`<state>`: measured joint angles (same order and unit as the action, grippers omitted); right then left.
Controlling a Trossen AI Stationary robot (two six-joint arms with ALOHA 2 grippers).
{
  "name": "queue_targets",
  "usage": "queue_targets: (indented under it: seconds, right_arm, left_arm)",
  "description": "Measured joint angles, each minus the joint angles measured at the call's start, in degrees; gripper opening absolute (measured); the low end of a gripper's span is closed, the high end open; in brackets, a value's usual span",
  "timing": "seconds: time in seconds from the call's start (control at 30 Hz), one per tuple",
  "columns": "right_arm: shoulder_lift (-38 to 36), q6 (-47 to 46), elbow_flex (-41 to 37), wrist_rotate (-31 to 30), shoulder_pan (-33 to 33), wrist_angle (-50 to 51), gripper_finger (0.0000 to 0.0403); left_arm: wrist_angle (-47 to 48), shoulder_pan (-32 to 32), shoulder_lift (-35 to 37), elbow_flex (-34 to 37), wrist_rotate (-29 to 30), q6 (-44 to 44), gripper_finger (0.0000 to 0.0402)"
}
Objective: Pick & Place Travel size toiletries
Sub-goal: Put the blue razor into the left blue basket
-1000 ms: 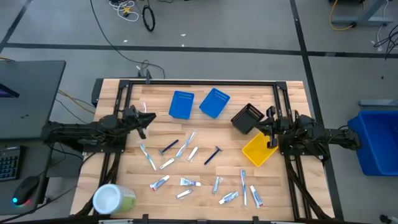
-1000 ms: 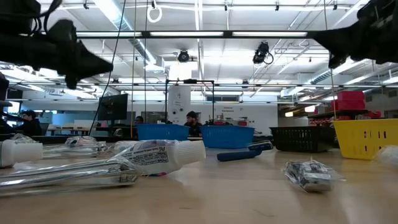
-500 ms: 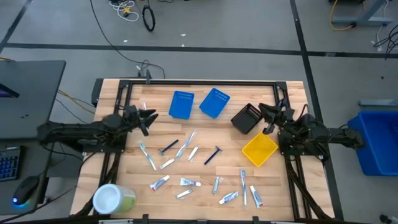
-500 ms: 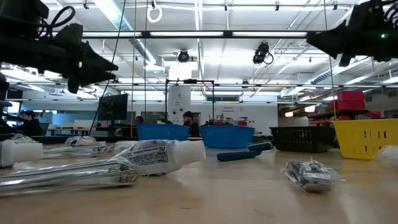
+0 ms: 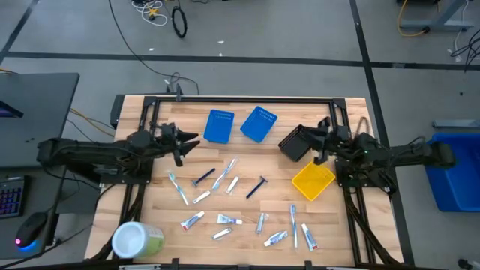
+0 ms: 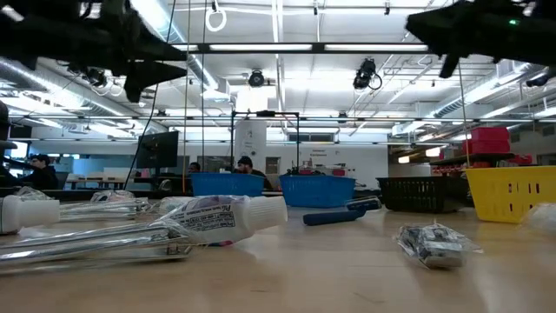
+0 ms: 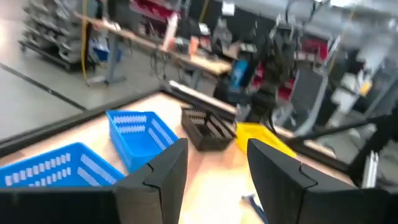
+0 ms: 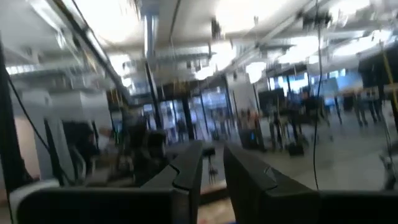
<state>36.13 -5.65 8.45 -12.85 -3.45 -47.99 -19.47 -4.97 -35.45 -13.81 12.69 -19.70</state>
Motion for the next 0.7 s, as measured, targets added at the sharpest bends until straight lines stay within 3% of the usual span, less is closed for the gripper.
queue_targets:
  seconds: [0.4,0.57,0.7]
  right_arm:
    - [28.17,0.28,15.80,2.06,0.08,10.61,0.0167]
    - [37.27,1.89,22.22,10.02,0.09,15.27,0.0193]
    - [42.37,2.02,26.25,9.80,0.05,20.48,0.0204]
  left_arm:
    - [28.32,2.84,-23.95,-16.64,-6.33,-1.97,0.0176]
    - [28.92,6.47,-32.43,-17.88,-5.65,-1.06,0.0176]
    - [28.95,8.81,-38.05,-17.92,-4.05,-3.20,0.0176]
